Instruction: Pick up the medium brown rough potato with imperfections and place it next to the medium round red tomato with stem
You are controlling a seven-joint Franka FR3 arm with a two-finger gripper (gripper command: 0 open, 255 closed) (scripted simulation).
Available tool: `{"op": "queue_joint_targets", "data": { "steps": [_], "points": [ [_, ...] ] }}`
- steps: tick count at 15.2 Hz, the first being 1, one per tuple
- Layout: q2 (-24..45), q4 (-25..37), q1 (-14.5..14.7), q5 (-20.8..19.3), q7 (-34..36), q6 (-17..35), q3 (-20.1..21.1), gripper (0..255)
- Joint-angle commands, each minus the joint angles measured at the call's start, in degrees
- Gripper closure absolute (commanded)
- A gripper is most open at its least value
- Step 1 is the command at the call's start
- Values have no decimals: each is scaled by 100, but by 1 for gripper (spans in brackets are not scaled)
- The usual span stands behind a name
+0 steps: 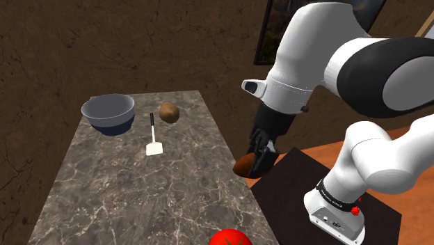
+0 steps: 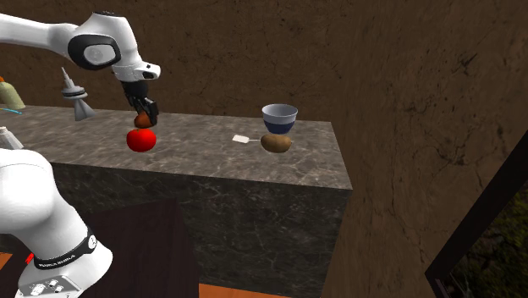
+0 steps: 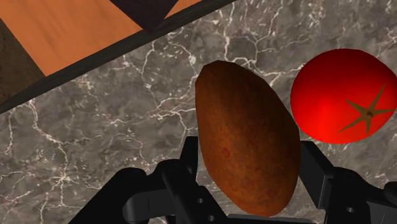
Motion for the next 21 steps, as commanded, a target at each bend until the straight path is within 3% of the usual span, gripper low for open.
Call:
{"op": "queue_joint_targets", "data": {
  "steps": [1, 21],
  "points": [
    [-26, -132, 36, 56, 12, 113, 49, 255],
    [697, -1218, 176, 559, -316, 1899, 490, 255]
  ]
}}
